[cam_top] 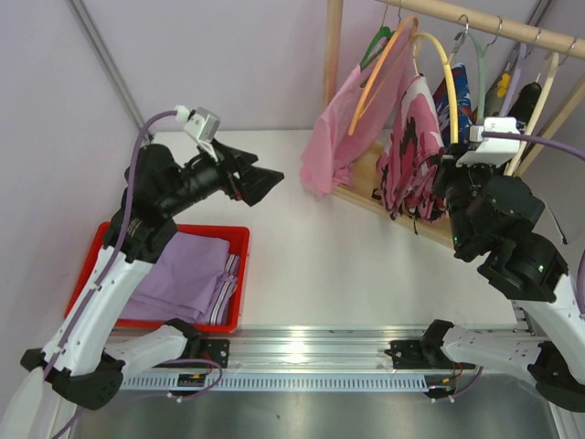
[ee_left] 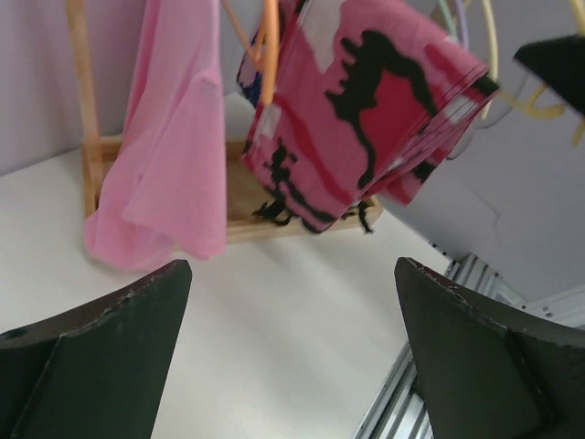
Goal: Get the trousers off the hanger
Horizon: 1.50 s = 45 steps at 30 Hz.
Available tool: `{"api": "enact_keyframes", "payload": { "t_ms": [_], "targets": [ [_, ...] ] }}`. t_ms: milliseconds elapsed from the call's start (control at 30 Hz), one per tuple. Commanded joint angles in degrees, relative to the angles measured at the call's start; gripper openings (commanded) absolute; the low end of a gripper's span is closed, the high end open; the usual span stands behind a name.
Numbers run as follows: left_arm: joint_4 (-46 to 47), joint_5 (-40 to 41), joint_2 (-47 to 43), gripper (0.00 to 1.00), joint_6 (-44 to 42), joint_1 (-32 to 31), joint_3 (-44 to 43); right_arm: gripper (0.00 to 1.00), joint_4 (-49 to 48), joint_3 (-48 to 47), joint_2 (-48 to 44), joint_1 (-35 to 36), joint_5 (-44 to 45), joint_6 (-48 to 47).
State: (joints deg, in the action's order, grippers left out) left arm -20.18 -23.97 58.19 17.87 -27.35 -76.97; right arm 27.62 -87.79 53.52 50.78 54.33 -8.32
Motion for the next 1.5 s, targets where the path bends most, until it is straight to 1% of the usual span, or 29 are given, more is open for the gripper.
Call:
{"api": "enact_keyframes", "payload": {
  "t_ms": [0, 33, 100, 133, 200, 233, 267, 333, 367, 400, 467, 500, 533, 600, 700, 733, 867, 933, 1100, 1200, 1233, 1333, 1367, 1467],
  "targets": [
    [2.0, 1.5, 4.1, 1.0, 2.1, -3.4, -7.3, 0.0, -6.6, 0.2, -4.5, 0.5, -6.5, 2.4],
    [1.3, 2.0, 5.5, 0.99, 2.3, -4.0, -11.4, 0.0, -6.8, 0.9, -4.9, 0.5, -7.6, 2.1],
    [1.3, 2.9, 8.9, 0.99, 2.6, -6.6, -13.8, 0.0, -6.5, 2.3, -5.7, 0.5, -9.1, 2.0],
    [1.5, 3.2, 9.9, 1.0, 3.2, -7.4, -16.5, 0.0, -6.0, 2.8, -6.7, 0.4, -10.1, 2.2],
    [3.3, 2.9, 12.4, 0.99, 4.5, -9.5, -17.6, 0.0, -6.0, 4.7, -8.0, 0.5, -12.9, 3.9],
    [4.4, 1.9, 12.9, 1.0, 6.9, -9.8, -17.8, 0.0, -5.9, 5.3, -9.3, 0.4, -13.3, 4.6],
    [7.1, 1.6, 13.3, 0.98, 8.0, -10.6, -17.6, 0.0, -5.6, 6.0, -9.8, 0.5, -13.9, 5.5],
    [9.0, 2.8, 14.2, 0.98, 9.4, -12.1, -17.8, 0.0, -4.4, 6.7, -11.0, 0.5, -14.4, 6.7],
    [10.3, 3.7, 14.7, 0.98, 9.5, -13.9, -18.0, 0.0, -4.2, 6.9, -11.3, 0.5, -14.9, 7.0],
    [10.8, 5.7, 15.2, 0.98, 9.6, -15.0, -18.3, 0.0, -4.0, 7.8, -11.7, 0.5, -15.4, 7.0],
    [11.4, 7.1, 17.8, 0.98, 10.3, -17.7, -21.1, 0.0, -3.5, 8.6, -13.1, 0.5, -16.9, 7.4],
    [11.5, 7.7, 19.0, 0.98, 10.9, -18.6, -22.1, 0.0, -3.4, 9.0, -13.8, 0.5, -19.3, 7.6],
    [11.6, 8.8, 21.6, 0.98, 12.4, -19.2, -25.0, 0.0, -3.9, 9.9, -14.5, 0.5, -20.4, 7.7],
    [13.0, 11.1, 23.7, 0.98, 14.6, -21.6, -26.1, 0.0, -4.4, 10.9, -16.6, 0.5, -22.2, 7.6],
    [18.1, 13.3, 26.0, 0.97, 21.2, -23.8, -25.3, 0.0, -3.0, 11.5, -18.0, 0.5, -22.3, 8.1],
    [22.5, 14.4, 26.4, 0.97, 24.6, -24.2, -23.9, 0.0, -2.6, 11.4, -18.3, 0.5, -23.0, 8.1],
    [28.4, 18.2, 29.5, 0.95, 29.8, -27.4, -23.4, 0.0, -1.9, 11.5, -19.8, 0.4, -25.9, 8.1],
    [31.2, 18.1, 31.1, 0.95, 32.1, -28.4, -25.0, 0.0, -1.3, 11.6, -20.6, 0.4, -27.2, 8.1],
    [33.1, 22.5, 37.9, 0.95, 36.9, -32.2, -29.7, 0.0, 0.2, 11.9, -22.5, -0.6, -31.7, 9.5],
    [35.9, 23.7, 41.5, 0.93, 38.5, -34.2, -31.6, 0.0, 1.0, 12.2, -24.0, -2.6, -33.8, 10.2],
    [36.6, 25.5, 42.2, 0.93, 38.6, -34.6, -32.3, 0.0, 1.1, 12.1, -24.9, -3.2, -34.6, 10.3],
    [37.8, 27.6, 45.1, 0.91, 38.6, -36.4, -35.3, 0.0, 2.3, 12.1, -26.4, -6.7, -37.5, 12.3],
    [37.8, 28.0, 45.9, 0.91, 38.5, -36.6, -36.1, 0.0, 3.0, 12.0, -26.6, -9.1, -38.5, 12.8],
    [38.0, 29.2, 49.5, 0.86, 39.4, -36.9, -40.3, 0.0, 3.9, 12.0, -27.0, -13.2, -43.1, 13.9]
  ]
}}
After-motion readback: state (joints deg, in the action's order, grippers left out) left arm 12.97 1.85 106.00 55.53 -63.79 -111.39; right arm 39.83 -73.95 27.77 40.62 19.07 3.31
